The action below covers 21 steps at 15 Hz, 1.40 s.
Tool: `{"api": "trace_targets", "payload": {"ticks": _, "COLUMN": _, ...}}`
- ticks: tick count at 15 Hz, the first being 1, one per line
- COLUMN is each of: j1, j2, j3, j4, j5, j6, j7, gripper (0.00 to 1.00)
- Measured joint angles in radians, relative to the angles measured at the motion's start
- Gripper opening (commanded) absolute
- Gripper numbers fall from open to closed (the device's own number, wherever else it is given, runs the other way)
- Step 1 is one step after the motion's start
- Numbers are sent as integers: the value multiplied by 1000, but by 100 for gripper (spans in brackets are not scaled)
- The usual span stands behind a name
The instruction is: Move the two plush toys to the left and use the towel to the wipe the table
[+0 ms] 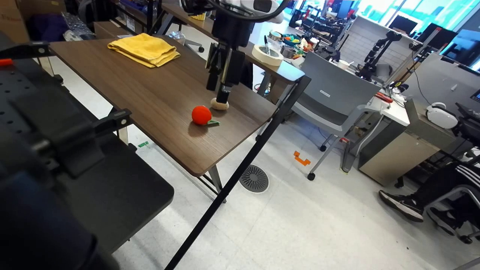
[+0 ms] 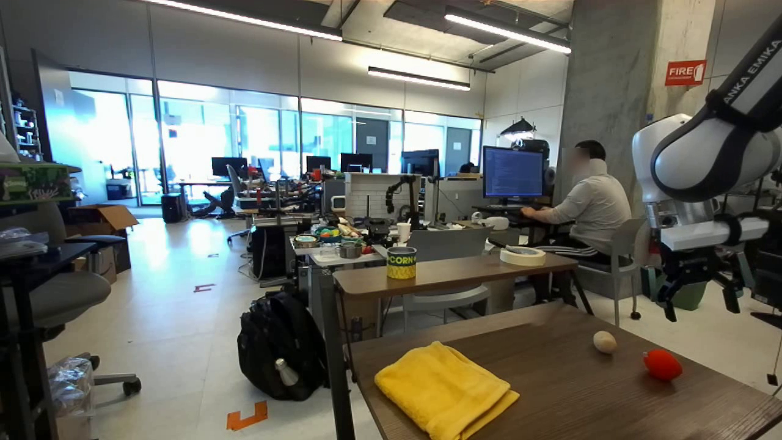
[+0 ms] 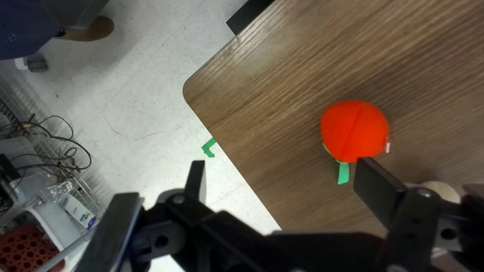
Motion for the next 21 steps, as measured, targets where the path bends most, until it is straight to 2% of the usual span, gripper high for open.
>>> {"api": "trace_targets", "payload": {"ticks": 3, "j1": -17, "j2": -46, "j3": -4, "j4": -28, "j5": 2, "j6": 22, "j7": -188, "gripper": 100}}
{"api": "trace_targets", "payload": {"ticks": 6, "j1": -62, "j2": -125, "j3": 2, "j4": -62, "j5": 20, "j6": 67, "j7": -380, "gripper": 100}}
{"api": "trace_targets", "payload": {"ticks": 11, "j1": -137, "j2": -227, "j3": 60, "j4": -135, "j5": 139, "j6": 141, "j7": -680, "gripper": 100}}
{"api": "trace_targets", "payload": {"ticks": 19, "j1": -143, "j2": -238, "j3": 76, "j4": -159, "j5": 170, "j6": 142, "j7": -714, "gripper": 100}}
{"api": "trace_targets", "payload": {"ticks": 21, "j1": -143, "j2": -195, "j3": 82, "j4": -175, "j5": 185, "j6": 233, "j7": -721, "gripper": 100}}
